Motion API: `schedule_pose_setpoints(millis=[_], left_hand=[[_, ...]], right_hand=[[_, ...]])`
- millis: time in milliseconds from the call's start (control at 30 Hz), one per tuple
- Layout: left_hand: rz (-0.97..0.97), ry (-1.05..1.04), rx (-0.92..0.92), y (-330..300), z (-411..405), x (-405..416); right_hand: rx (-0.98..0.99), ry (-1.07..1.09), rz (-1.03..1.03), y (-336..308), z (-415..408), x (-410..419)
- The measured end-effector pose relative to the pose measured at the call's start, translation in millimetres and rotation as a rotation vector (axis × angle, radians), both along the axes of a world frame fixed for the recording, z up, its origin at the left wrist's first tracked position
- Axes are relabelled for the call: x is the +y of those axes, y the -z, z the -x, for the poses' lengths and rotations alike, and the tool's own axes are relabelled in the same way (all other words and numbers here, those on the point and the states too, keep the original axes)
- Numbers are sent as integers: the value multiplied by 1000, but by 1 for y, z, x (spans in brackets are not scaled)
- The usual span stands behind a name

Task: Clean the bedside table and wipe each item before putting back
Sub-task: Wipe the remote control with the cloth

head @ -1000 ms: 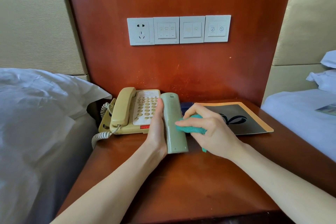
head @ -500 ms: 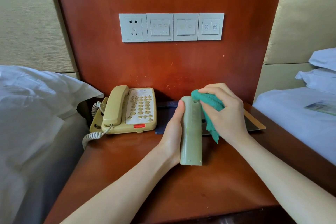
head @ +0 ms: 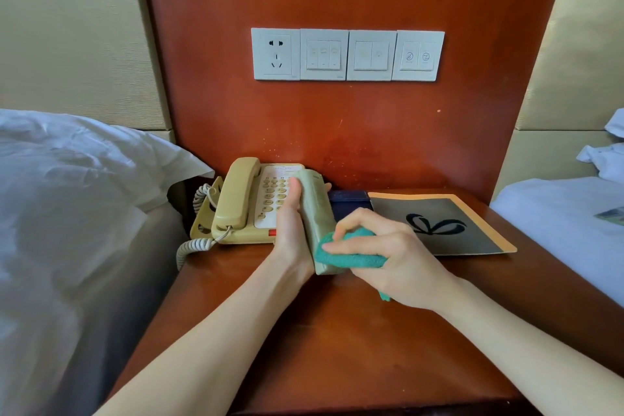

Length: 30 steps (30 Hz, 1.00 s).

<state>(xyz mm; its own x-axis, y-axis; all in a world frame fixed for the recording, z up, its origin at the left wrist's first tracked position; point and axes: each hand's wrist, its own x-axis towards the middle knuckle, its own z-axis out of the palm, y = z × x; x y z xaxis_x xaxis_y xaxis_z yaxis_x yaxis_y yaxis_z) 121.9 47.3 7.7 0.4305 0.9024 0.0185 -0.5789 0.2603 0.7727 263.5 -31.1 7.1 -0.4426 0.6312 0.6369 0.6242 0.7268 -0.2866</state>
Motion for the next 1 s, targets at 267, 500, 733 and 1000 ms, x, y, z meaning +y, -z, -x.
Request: schedule_pose_setpoints(millis=[267, 500, 733, 1000], left_hand=[[-67, 194, 101, 7, -16, -15], [-68, 348, 183, 10, -37, -26], [49, 163, 33, 10, -28, -3], [74, 229, 263, 9, -26, -14]], right_hand=[[192, 255, -268, -11, -16, 6], [507, 414, -160, -17, -36, 13], [1178, 235, 294, -21, -42, 19], [1507, 52, 596, -25, -47, 20]])
